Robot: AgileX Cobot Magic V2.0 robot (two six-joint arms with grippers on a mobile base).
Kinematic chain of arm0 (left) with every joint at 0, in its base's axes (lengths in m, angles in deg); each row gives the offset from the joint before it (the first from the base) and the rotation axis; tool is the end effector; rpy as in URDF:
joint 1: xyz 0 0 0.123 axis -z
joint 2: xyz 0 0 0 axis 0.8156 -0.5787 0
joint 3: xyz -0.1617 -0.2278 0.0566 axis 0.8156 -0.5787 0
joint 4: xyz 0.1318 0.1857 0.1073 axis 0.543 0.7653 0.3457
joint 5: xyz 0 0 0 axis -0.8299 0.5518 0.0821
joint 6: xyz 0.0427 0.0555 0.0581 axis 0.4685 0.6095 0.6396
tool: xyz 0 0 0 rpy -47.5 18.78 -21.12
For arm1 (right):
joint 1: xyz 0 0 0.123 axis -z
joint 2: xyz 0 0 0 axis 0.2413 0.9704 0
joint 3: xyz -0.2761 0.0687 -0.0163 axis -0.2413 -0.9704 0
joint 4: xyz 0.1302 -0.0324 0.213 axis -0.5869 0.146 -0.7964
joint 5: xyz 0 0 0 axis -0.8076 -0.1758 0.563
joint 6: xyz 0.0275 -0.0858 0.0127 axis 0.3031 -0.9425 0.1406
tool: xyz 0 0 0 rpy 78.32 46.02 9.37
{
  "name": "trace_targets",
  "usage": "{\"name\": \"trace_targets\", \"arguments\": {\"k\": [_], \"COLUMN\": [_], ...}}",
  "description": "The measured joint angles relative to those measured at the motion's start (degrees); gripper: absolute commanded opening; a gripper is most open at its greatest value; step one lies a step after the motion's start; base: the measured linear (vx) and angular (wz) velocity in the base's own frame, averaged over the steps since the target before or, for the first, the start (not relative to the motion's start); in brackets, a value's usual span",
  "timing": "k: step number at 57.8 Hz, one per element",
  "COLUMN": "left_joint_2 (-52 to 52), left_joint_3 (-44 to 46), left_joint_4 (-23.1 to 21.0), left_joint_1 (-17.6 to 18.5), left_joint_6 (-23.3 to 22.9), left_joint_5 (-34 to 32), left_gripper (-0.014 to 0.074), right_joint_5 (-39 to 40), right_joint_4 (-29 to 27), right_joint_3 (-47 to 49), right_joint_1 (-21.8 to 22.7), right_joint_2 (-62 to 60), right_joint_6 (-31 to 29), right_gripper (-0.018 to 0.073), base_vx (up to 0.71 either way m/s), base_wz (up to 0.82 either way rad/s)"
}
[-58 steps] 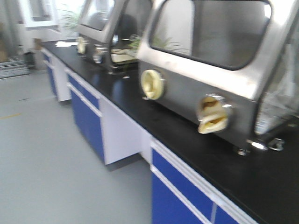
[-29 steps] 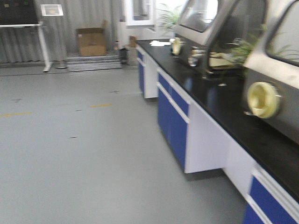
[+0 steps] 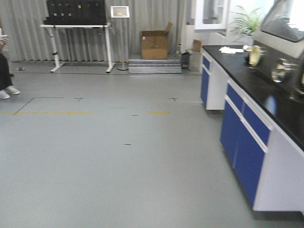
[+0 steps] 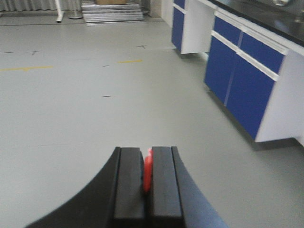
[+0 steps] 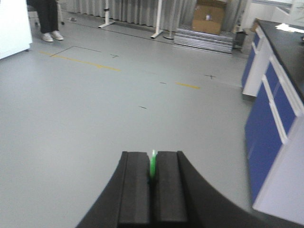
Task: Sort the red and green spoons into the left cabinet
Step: 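Drive the base away from the bench holding both spoons, then drive the base across the room to the white cabinet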
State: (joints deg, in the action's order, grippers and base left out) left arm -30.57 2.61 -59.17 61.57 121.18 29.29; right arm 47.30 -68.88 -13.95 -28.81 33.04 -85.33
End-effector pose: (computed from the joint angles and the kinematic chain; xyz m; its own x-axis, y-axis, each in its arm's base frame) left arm 0.1249 -0.0277 0.2809 -0.2474 -0.0388 -0.9681 0.2344 0.9671 -0.0987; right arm 0.0860 0.0229 0.2932 -0.1615 -0.1688 -0.9723 -0.2795 0.9528 -0.1189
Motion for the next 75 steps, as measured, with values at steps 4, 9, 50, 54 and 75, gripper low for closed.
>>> {"name": "trace_targets", "arguments": {"k": [4, 9, 50, 54, 75], "left_joint_2": [0.0, 0.0, 0.0, 0.0, 0.0], "left_joint_3": [0.0, 0.0, 0.0, 0.0, 0.0], "left_joint_4": [0.0, 0.0, 0.0, 0.0, 0.0], "left_joint_1": [0.0, 0.0, 0.0, 0.0, 0.0], "left_joint_6": [0.0, 0.0, 0.0, 0.0, 0.0], "left_joint_5": [0.0, 0.0, 0.0, 0.0, 0.0], "left_gripper": [0.0000, 0.0000, 0.0000, 0.0000, 0.0000], "right_joint_5": [0.0, 0.0, -0.1, -0.1, -0.1], "right_joint_4": [0.0, 0.0, 0.0, 0.3, 0.3], "right_joint_3": [0.0, 0.0, 0.0, 0.0, 0.0], "right_joint_1": [0.0, 0.0, 0.0, 0.0, 0.0], "right_joint_2": [0.0, 0.0, 0.0, 0.0, 0.0], "right_joint_6": [0.0, 0.0, 0.0, 0.0, 0.0], "right_gripper": [0.0003, 0.0003, 0.0003, 0.0003, 0.0003], "base_vx": [0.47, 0.50, 0.58, 0.64, 0.64], "base_wz": [0.36, 0.34, 0.18, -0.02, -0.04]}}
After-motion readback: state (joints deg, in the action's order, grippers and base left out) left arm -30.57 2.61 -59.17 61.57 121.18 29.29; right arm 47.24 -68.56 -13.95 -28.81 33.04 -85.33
